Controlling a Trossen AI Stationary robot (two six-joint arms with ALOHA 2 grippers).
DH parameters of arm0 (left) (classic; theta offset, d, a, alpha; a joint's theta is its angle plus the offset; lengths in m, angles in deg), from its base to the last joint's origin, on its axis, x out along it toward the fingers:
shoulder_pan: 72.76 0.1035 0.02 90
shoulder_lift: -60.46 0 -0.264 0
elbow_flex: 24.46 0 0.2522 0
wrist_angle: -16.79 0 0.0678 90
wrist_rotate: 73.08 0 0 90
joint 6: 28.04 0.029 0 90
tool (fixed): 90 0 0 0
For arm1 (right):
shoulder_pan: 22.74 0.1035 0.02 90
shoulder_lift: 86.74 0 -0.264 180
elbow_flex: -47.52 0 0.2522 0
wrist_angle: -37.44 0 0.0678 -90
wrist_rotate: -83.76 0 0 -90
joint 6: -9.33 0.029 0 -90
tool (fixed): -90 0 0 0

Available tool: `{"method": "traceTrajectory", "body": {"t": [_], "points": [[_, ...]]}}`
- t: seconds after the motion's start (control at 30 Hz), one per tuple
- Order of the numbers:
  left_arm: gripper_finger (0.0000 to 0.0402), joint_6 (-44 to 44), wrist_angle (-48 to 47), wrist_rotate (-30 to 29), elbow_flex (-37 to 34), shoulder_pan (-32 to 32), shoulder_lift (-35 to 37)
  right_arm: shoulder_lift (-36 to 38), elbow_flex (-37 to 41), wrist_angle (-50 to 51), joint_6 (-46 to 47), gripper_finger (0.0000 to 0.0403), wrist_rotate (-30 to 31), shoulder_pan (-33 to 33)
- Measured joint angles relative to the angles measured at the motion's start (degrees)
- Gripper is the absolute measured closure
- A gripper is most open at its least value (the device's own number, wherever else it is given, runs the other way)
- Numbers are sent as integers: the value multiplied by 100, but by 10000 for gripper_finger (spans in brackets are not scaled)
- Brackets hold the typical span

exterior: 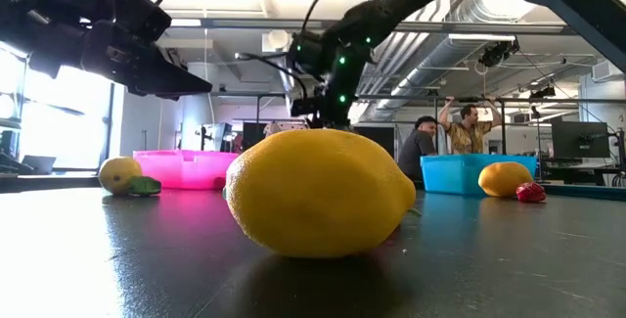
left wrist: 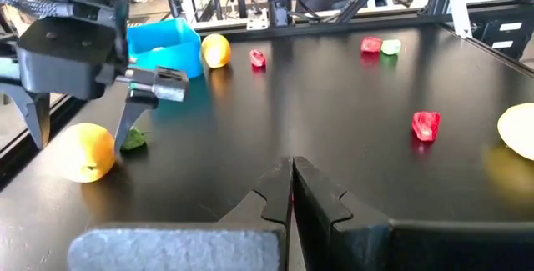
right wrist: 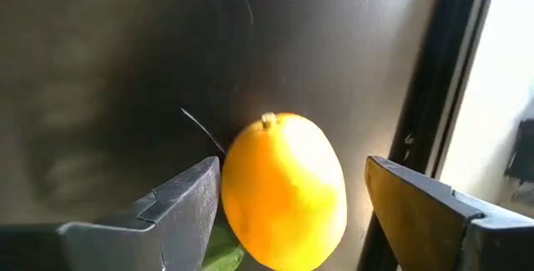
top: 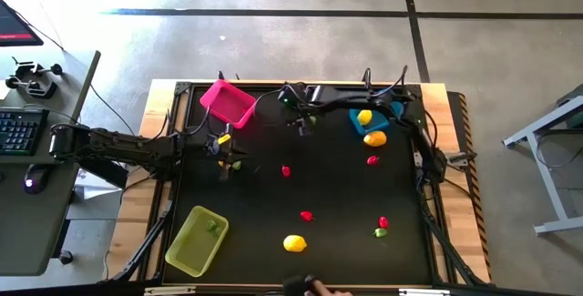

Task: Sort produce into baskets
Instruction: Put the yellow lemon into the blue bin

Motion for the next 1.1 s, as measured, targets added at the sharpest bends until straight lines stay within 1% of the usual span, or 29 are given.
{"method": "traceTrajectory", "body": {"t": [0.1,0.2,0.3,0.4,0.5,0.57,0.67,0.93,1.03,1.1], "points": [[401,0,-81,0,0,0,0,-94,0,49,154,112,1,-91],[401,0,-78,0,0,0,0,-102,0,74,295,123,-13,-169],[401,0,-78,0,0,0,0,-102,0,98,411,148,-45,-205],[401,0,-78,0,0,0,0,-102,0,115,480,183,-58,-235],[401,-1,-88,0,0,0,0,-91,-2,167,593,212,-264,-237],[401,-1,-142,0,0,0,0,-65,-4,186,702,223,-306,-240],[401,0,-216,-2,0,-1,0,40,11,333,815,228,-371,-222],[401,0,-232,-4,0,0,-2,973,26,1005,1467,231,-312,-271],[401,0,-324,-6,0,0,0,1433,161,1385,1792,231,-297,-349],[401,0,-401,-4,0,-2,0,1790,382,1487,2007,232,-274,-418]]}}
